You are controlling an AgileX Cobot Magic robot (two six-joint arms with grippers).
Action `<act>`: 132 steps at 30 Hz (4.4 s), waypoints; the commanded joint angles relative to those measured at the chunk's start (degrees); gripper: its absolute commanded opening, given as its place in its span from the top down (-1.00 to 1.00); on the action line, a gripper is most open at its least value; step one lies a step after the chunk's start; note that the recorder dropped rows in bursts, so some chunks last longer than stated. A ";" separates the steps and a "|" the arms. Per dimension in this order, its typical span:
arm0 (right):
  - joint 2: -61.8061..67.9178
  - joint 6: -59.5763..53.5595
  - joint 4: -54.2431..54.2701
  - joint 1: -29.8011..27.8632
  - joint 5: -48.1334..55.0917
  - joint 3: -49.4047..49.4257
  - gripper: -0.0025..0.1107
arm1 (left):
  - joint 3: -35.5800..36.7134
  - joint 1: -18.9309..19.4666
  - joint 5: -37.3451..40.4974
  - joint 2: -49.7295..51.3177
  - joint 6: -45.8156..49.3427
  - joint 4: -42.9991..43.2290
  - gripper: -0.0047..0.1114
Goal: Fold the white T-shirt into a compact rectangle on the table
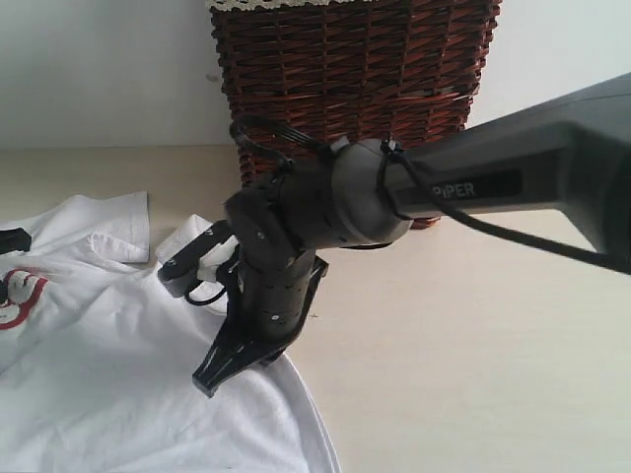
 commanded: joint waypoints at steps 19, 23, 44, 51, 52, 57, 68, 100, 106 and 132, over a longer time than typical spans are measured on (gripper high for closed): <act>-10.26 -0.64 -2.09 -9.63 -8.03 24.36 0.96 | 0.98 -0.56 11.50 2.70 -23.25 25.86 0.92; -12.18 1.13 -2.09 -14.53 -9.98 30.51 0.96 | 2.25 -0.56 13.14 2.22 -23.25 26.09 0.92; -22.11 -12.94 14.76 -5.08 -24.76 25.09 0.96 | 5.41 -5.08 3.04 -14.78 -10.81 13.16 0.92; -3.98 5.84 -6.89 -5.96 -15.82 5.94 0.96 | 6.96 -6.91 2.01 -14.78 -10.56 13.08 0.92; -3.87 13.51 -14.37 -5.96 -17.30 5.64 0.95 | 6.96 -6.91 1.76 -14.78 -10.56 13.08 0.92; -3.23 23.41 -27.00 -4.43 -18.51 5.50 0.18 | 6.85 -6.91 -3.23 -14.78 -10.56 13.03 0.92; 1.07 24.30 -35.50 -3.83 -18.37 5.50 0.56 | 6.85 -6.91 -3.73 -14.78 -10.56 12.92 0.92; -19.11 32.16 -37.22 -5.19 0.98 21.06 0.96 | 6.85 -7.06 1.91 -14.68 -8.63 11.03 0.92; -16.83 21.68 -26.41 -6.42 -3.13 22.26 0.77 | 6.85 -9.85 5.48 -14.68 -5.69 8.91 0.92; -8.26 37.23 -41.90 -6.63 -11.68 16.47 0.21 | 6.85 -16.48 5.68 -14.68 -1.44 7.97 0.92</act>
